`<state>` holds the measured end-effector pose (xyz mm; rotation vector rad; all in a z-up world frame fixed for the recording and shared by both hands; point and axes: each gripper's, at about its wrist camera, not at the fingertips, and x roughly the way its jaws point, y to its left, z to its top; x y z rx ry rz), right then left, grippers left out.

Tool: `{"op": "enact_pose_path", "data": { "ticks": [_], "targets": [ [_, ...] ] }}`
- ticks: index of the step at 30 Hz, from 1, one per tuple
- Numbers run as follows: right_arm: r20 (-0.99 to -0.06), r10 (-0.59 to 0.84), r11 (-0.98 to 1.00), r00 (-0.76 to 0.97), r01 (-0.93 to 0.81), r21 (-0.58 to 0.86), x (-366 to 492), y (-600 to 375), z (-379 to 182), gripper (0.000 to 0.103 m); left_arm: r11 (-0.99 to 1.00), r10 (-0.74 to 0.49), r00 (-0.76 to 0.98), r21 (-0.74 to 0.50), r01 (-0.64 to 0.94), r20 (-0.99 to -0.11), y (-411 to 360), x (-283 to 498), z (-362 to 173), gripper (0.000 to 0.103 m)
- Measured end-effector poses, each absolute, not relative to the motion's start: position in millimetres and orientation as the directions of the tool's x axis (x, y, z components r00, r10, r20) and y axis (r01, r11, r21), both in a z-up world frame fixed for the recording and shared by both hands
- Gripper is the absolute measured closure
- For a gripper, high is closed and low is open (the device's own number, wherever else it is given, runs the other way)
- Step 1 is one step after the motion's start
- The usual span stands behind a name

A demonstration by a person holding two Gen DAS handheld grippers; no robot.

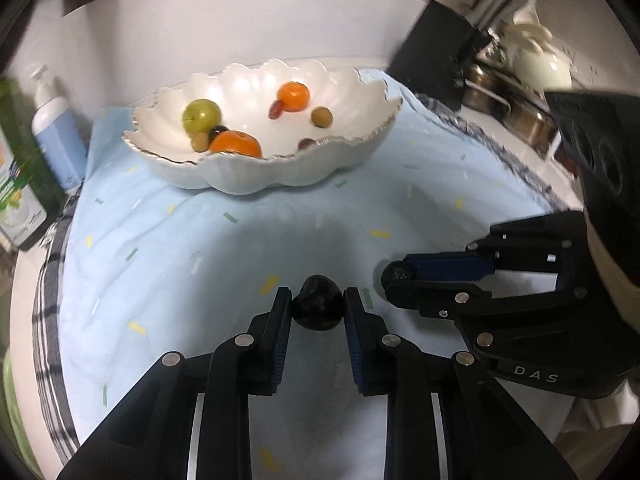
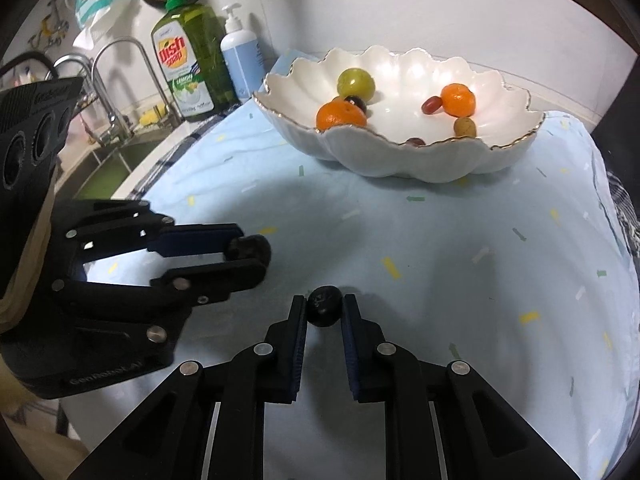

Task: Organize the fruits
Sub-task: 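Carry both dark plums up over the white bowl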

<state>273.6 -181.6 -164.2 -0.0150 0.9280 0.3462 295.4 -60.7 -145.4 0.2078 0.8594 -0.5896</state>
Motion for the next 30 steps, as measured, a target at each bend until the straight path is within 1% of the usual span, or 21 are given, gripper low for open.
{"op": "enact_pose_path", "data": {
  "ticks": [10,13,30],
  "targets": [
    [-0.748,0.288,0.953,0.598,-0.258,0.160,264,-188,-143,0.084,0.888,-0.338,0.602,-0.033,0.459,-0.724,-49,284,-124,0.076],
    [-0.732,0.273,0.958,0.624,-0.246,0.147,261,-189,-135,0.084,0.897,-0.330,0.623,-0.031,0.441,-0.709,-46,282,-116,0.076],
    [-0.576,0.241,0.970,0.781,-0.218,0.111,257,-202,-61,0.084,0.901,-0.384,0.723,-0.062,0.430,-0.574,-50,284,-46,0.076]
  ]
}}
